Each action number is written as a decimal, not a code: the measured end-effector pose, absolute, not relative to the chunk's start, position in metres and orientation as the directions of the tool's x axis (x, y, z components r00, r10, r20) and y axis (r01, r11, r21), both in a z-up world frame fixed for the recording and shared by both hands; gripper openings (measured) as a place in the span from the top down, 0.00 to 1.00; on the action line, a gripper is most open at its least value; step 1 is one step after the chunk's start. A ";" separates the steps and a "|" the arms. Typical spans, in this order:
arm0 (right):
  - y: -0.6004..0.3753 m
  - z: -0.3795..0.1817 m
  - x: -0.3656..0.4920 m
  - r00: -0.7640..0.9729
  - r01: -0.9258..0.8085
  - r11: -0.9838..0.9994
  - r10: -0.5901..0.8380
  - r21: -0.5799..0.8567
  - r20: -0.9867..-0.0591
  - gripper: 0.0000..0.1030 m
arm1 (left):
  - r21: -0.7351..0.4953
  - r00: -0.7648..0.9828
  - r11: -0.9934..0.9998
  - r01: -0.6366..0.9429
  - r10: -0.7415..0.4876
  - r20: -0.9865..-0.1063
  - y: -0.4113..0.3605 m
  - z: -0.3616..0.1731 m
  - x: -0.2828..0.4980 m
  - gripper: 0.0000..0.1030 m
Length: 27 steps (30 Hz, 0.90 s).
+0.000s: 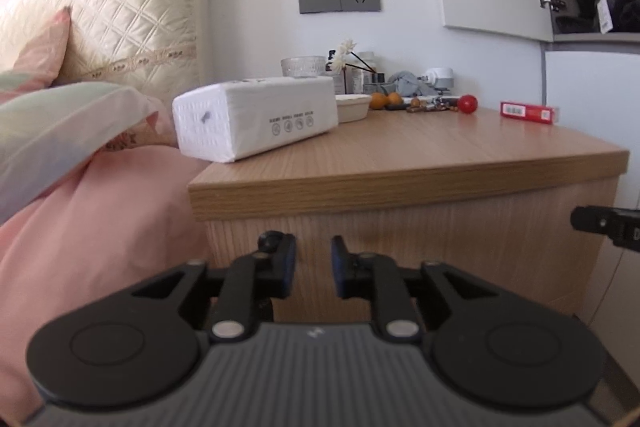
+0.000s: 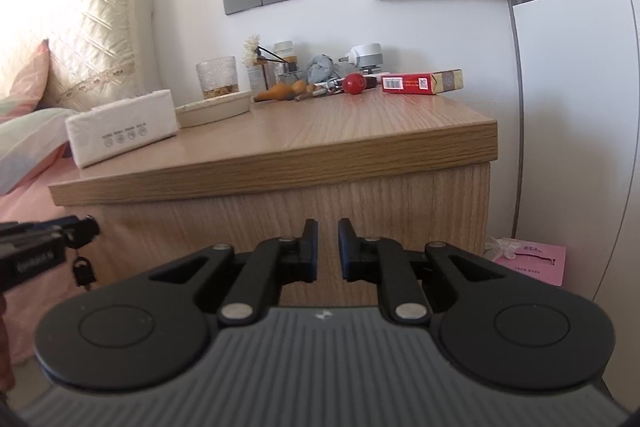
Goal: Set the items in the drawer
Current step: 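Open both tools and back them away from the closed drawer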
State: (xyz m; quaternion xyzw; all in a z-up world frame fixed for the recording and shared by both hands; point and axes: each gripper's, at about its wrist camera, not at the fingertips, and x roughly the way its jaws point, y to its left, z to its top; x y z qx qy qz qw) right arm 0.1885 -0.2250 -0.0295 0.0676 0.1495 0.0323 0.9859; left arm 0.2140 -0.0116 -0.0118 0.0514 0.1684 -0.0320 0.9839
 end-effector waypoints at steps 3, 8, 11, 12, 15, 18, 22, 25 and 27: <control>-0.225 -0.026 0.185 0.951 -0.051 0.988 0.092 0.146 -0.295 0.86 | 0.104 0.946 0.992 0.077 -0.040 -0.322 -0.014 -0.008 0.204 0.75; -0.228 -0.018 0.180 0.946 -0.066 0.987 0.108 0.145 -0.305 0.86 | 0.094 0.949 0.993 0.071 -0.038 -0.313 -0.011 0.000 0.191 0.56; -0.232 -0.011 0.175 0.942 -0.061 0.985 0.111 0.164 -0.317 0.86 | 0.073 0.954 0.995 0.073 -0.049 -0.295 -0.008 0.008 0.182 0.44; -0.233 -0.008 0.172 0.943 -0.061 0.985 0.110 0.163 -0.314 0.86 | 0.063 0.955 0.995 0.073 -0.052 -0.291 -0.007 0.010 0.180 0.41; -0.235 -0.003 0.165 0.946 -0.064 0.985 0.112 0.161 -0.304 0.86 | 0.033 0.957 0.997 0.074 -0.062 -0.282 -0.003 0.018 0.172 0.29; -0.236 0.001 0.157 0.948 -0.072 0.985 0.116 0.154 -0.297 0.86 | 0.030 0.960 0.996 0.088 -0.077 -0.269 -0.002 0.023 0.163 0.23; -0.238 0.005 0.146 0.950 -0.083 0.986 0.122 0.144 -0.288 0.86 | 0.084 0.963 0.992 0.096 -0.072 -0.259 -0.007 0.024 0.155 0.18; -0.239 0.008 0.138 0.952 -0.090 0.986 0.126 0.139 -0.280 0.86 | 0.100 0.962 0.989 0.106 -0.076 -0.261 -0.009 0.026 0.148 0.10; -0.240 0.009 0.131 0.953 -0.093 0.986 0.129 0.140 -0.273 0.85 | 0.120 0.962 0.986 0.118 -0.084 -0.258 -0.012 0.027 0.142 0.05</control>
